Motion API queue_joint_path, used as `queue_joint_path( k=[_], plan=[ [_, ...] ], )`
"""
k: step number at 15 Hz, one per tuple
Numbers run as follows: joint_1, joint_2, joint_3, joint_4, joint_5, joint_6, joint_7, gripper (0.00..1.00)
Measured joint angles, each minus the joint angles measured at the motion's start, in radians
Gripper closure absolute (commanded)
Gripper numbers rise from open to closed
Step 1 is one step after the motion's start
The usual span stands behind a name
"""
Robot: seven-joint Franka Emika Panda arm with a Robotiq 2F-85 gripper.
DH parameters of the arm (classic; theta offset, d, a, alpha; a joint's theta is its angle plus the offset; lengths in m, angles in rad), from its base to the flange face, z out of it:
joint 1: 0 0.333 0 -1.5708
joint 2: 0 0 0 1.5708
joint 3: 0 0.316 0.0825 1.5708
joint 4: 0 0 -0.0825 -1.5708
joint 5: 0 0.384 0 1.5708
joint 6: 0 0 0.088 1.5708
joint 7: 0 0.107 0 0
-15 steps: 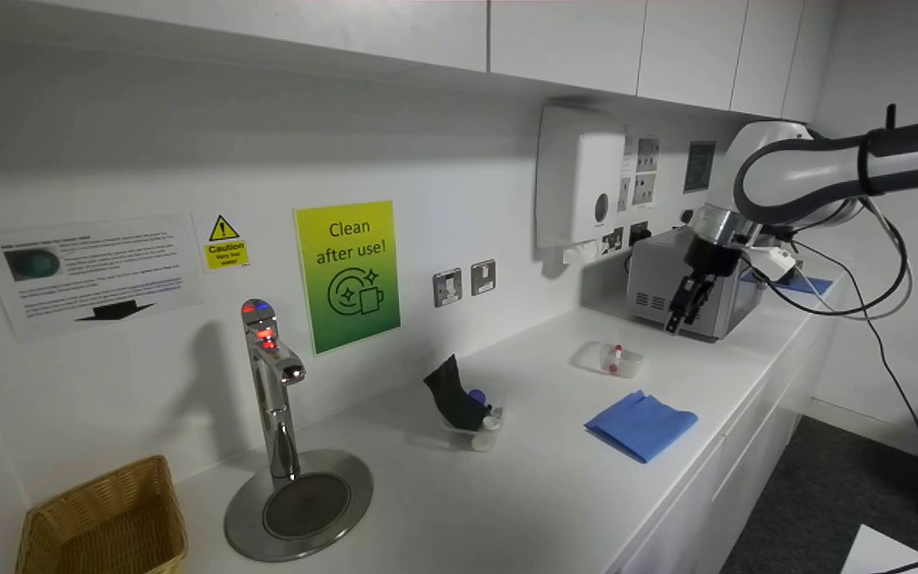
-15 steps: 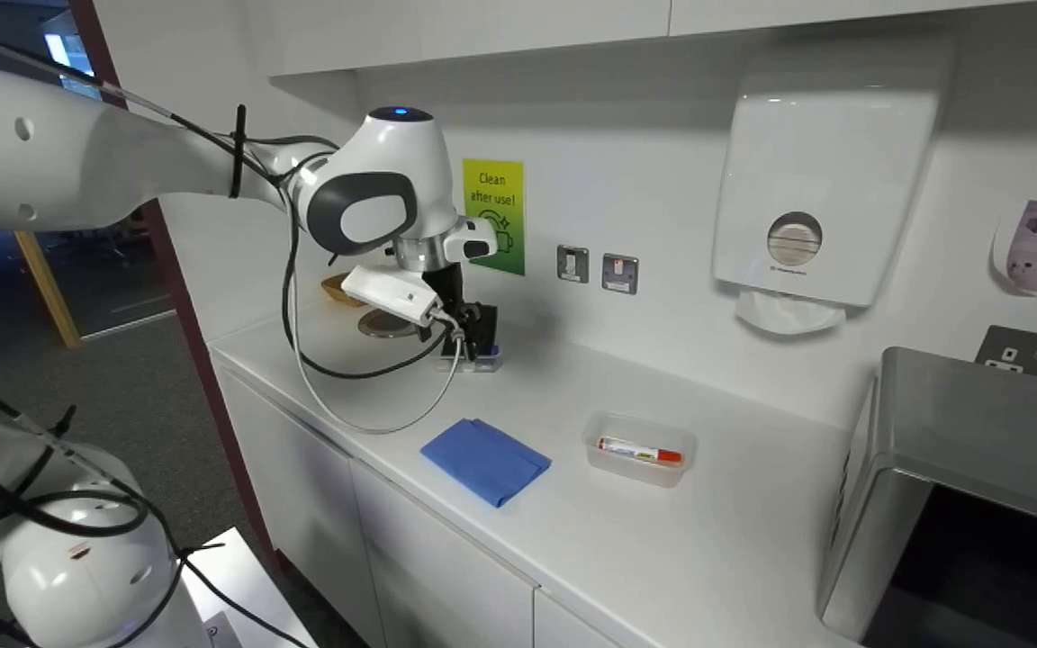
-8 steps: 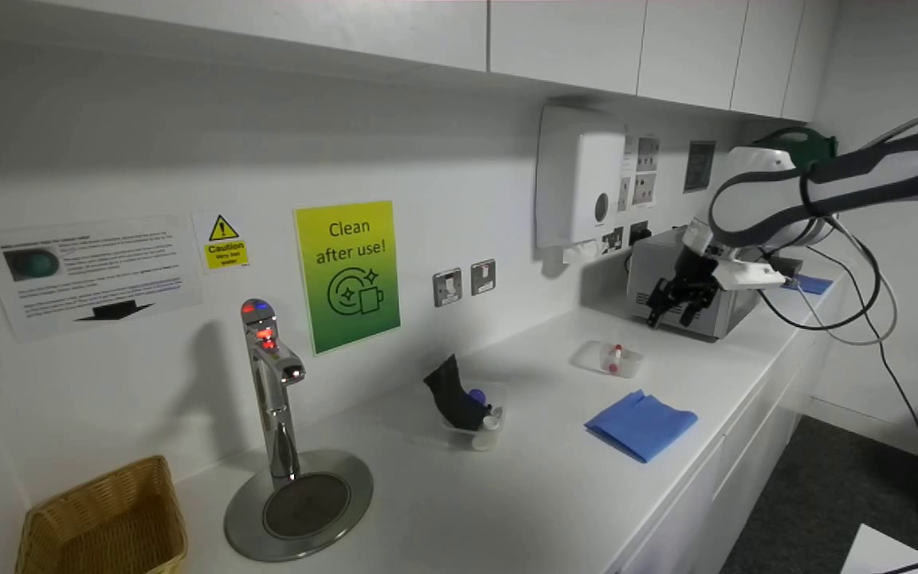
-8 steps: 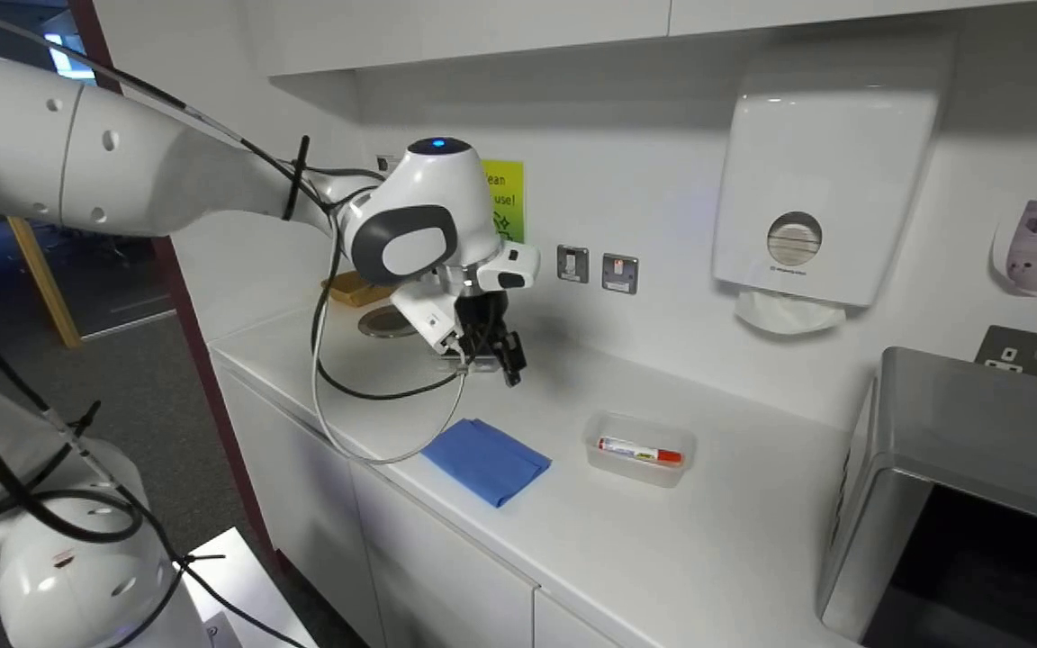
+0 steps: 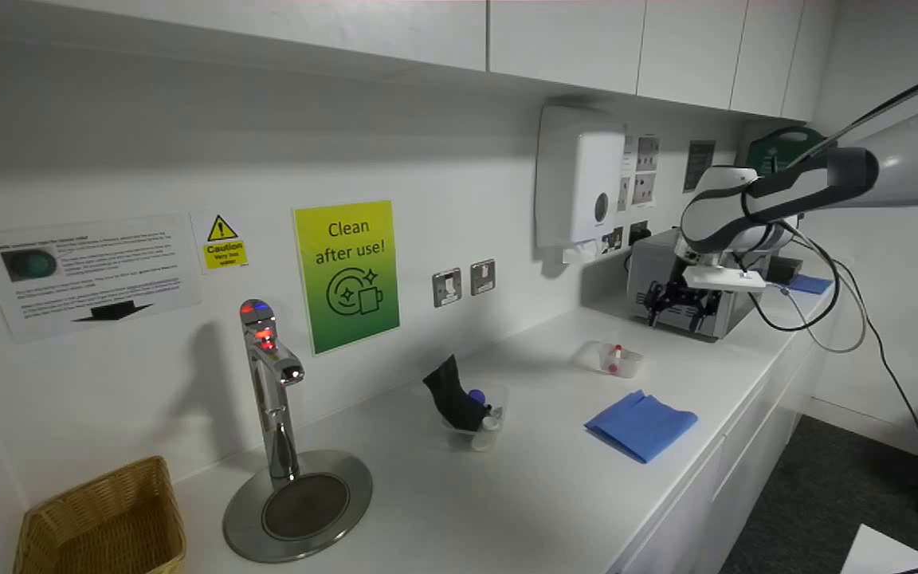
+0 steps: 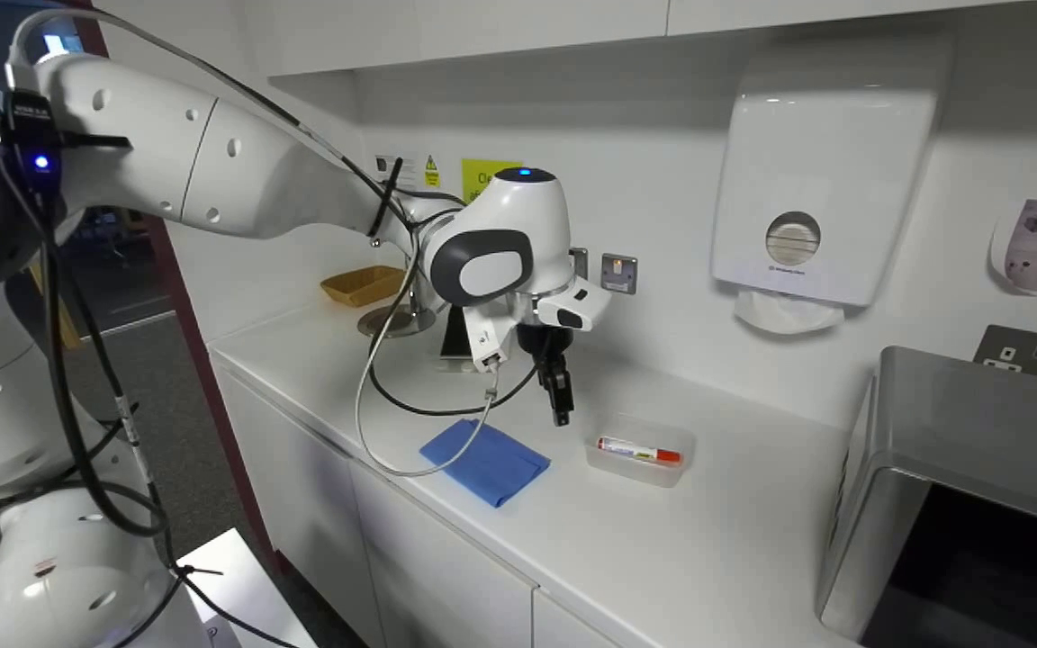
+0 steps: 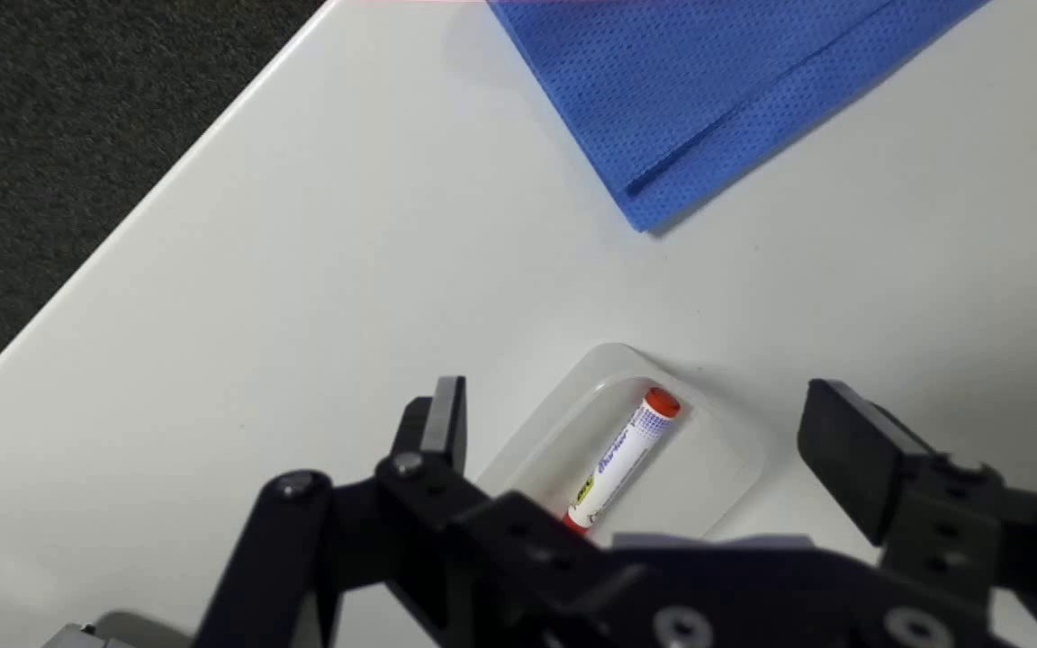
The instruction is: Take the marker out of the plastic bowl
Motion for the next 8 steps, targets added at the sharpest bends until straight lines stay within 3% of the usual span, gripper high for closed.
queue_joint_path(
  k=[8],
  plan=[
    [-0.001, 0.015, 0.000, 0.016, 0.000, -0.006, 0.030, 0.00]
  ],
)
